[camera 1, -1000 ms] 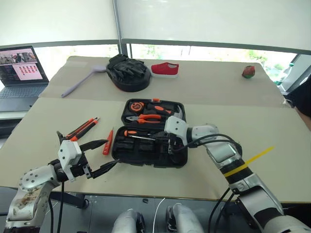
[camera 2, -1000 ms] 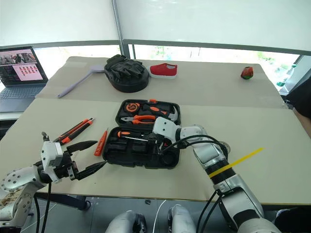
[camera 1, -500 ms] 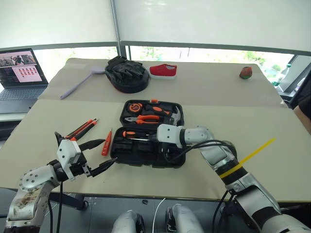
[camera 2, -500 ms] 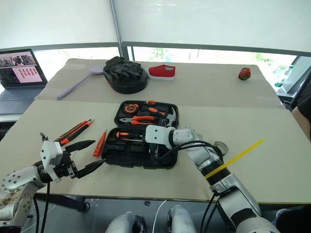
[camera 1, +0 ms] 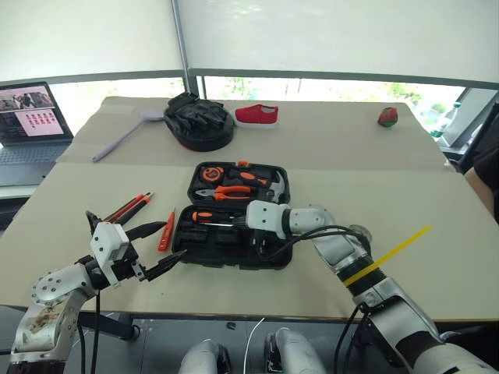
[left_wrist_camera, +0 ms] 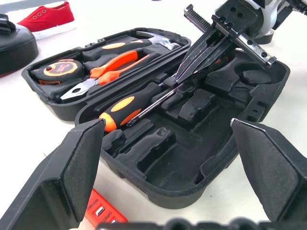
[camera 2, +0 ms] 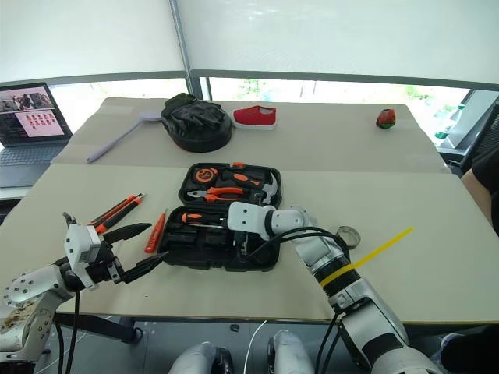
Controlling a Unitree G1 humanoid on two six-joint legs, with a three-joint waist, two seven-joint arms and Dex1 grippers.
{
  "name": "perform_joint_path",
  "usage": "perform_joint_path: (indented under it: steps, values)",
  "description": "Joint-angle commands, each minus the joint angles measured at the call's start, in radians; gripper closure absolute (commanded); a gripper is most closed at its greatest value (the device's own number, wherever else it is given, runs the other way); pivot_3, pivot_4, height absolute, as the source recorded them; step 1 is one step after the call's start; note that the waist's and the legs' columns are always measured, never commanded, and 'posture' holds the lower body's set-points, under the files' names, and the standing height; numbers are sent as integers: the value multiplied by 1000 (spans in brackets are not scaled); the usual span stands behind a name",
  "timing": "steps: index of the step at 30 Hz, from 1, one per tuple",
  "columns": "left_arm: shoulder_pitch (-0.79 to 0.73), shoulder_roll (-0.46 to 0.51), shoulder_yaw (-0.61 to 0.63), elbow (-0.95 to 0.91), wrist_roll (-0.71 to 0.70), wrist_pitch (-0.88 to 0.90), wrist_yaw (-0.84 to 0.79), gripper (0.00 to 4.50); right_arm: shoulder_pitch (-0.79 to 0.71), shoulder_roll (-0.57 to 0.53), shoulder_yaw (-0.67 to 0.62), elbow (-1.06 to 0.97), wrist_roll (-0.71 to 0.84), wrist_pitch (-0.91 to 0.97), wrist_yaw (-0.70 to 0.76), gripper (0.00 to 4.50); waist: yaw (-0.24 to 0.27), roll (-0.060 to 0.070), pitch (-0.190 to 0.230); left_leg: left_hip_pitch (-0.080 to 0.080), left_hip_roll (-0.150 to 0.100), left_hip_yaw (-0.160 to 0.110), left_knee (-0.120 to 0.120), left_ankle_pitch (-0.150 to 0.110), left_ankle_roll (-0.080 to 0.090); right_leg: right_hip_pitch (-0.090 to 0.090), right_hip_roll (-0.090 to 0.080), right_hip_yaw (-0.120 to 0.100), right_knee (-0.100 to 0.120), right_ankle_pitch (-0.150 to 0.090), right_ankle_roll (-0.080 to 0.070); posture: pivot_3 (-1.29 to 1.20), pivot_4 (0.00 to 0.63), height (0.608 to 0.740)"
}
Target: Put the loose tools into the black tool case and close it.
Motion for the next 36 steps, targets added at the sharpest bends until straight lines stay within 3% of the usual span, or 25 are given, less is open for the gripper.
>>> perform_joint_path:
  steps: [1,12,18,24,26,33,36]
  values:
    - [1,0,22,-15,-12,5,5,0,75,-33,51,114,-39,21,38,4478,4,1,-1,0,0,0,0,0,0,-1,0,0,0,0,0,0,150,740]
    - [-14,2,13,-9,-11,11,7,0,99,5,49,171,-44,-11,-16,4478,3,-1,-3,1,0,-1,-1,-1,2,1,0,0,-2,-3,-5,0,150,740]
    - [-9,1,22,-26,-19,25,9,0,65,8,-85,-8,125,-8,44,4478,6,-1,-2,1,-1,-1,-7,0,0,0,0,0,-4,-2,-3,0,150,740]
    - [-7,-5,25,-34,-24,31,13,0,42,-24,-161,-105,233,9,100,4478,8,2,1,-17,-2,-1,-8,5,-7,-15,0,-1,-4,-2,-5,0,150,740]
    - [-8,-7,26,-36,-26,31,13,0,44,-40,-176,-123,260,8,121,4478,8,1,2,-23,-3,0,-8,10,1,-20,0,-2,-4,2,-12,0,150,740]
    - [-4,-9,31,-43,-31,34,14,0,82,-90,-188,-178,296,51,155,4478,8,0,5,-23,-3,0,-7,9,4,-19,0,-3,-7,0,-8,0,150,740]
    - [17,-4,61,-55,-49,44,19,0,139,-96,-258,-266,403,87,162,4478,10,0,8,-23,-3,0,-7,9,4,-19,0,-3,-6,-2,-4,0,150,740]
